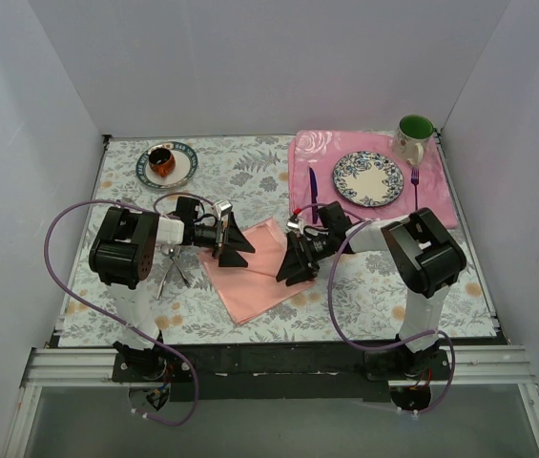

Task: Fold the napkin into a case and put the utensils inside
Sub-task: Smooth out the top corner of the smaller-rectangle-folded napkin from the folded napkin.

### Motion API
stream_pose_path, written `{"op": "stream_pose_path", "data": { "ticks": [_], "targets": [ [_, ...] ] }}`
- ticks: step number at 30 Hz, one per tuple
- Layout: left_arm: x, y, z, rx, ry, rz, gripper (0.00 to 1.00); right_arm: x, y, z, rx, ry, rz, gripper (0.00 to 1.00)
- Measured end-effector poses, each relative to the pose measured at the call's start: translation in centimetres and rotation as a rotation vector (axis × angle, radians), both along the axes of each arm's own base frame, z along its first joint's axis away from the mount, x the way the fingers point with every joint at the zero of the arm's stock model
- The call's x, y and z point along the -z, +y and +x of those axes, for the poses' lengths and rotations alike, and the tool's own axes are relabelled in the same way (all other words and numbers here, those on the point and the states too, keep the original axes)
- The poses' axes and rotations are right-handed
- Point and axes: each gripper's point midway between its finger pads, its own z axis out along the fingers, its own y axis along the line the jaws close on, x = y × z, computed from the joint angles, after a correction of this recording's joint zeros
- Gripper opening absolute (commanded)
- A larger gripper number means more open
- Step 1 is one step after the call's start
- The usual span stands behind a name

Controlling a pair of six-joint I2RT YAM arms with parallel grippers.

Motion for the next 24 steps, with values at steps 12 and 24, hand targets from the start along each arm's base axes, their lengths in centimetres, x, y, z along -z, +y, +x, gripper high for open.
{"op": "stream_pose_path", "data": {
  "ticks": [12,24],
  "targets": [
    [0.0,0.0,0.0,0.001,0.004,0.001,0.98,-0.1,-2.7,-0.5,0.015,0.032,-0.018,0.99],
    [0.0,0.0,0.0,-0.001,0.006,0.000,0.98,-4.8,0.1,0.0,-0.041,-0.120,0.033,0.99]
  ]
}}
